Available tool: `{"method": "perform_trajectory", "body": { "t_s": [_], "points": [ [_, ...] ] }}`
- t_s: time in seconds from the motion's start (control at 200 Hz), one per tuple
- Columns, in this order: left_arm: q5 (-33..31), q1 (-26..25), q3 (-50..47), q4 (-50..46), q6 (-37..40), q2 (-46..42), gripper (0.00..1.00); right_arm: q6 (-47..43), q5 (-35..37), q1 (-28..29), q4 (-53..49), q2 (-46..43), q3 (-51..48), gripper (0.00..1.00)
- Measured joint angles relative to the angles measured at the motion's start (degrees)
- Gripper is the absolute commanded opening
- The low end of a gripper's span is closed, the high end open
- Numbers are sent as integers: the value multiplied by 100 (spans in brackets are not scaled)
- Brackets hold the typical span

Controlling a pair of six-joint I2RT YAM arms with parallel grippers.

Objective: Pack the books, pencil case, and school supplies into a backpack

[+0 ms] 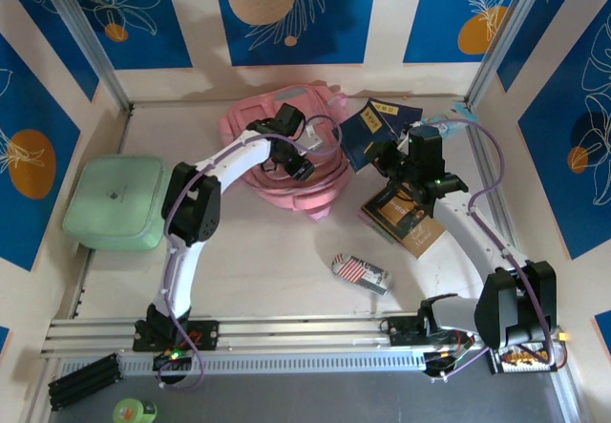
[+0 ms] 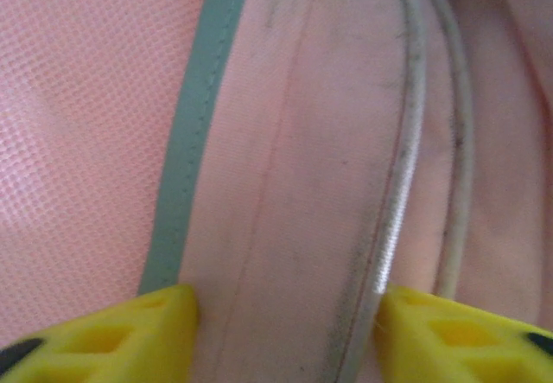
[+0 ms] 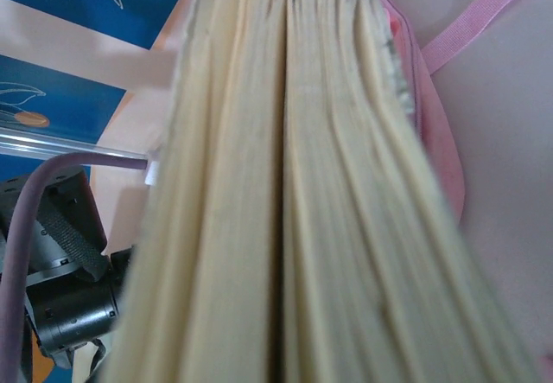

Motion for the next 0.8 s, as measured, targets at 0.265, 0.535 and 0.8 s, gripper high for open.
{"method": "perform_trajectory", "body": {
  "t_s": [0.265, 0.535, 0.8],
  "points": [
    [-317, -61, 120, -28, 72, -13, 0, -2, 140, -96, -144, -61, -37, 3],
    [-774, -50, 52, 177, -352, -647, 0, 2, 516, -157, -557, -369, -81, 3],
    [-1158, 133, -186, 984, -994, -1547, 0, 90, 474, -105, -868, -387, -256, 3]
  ]
}}
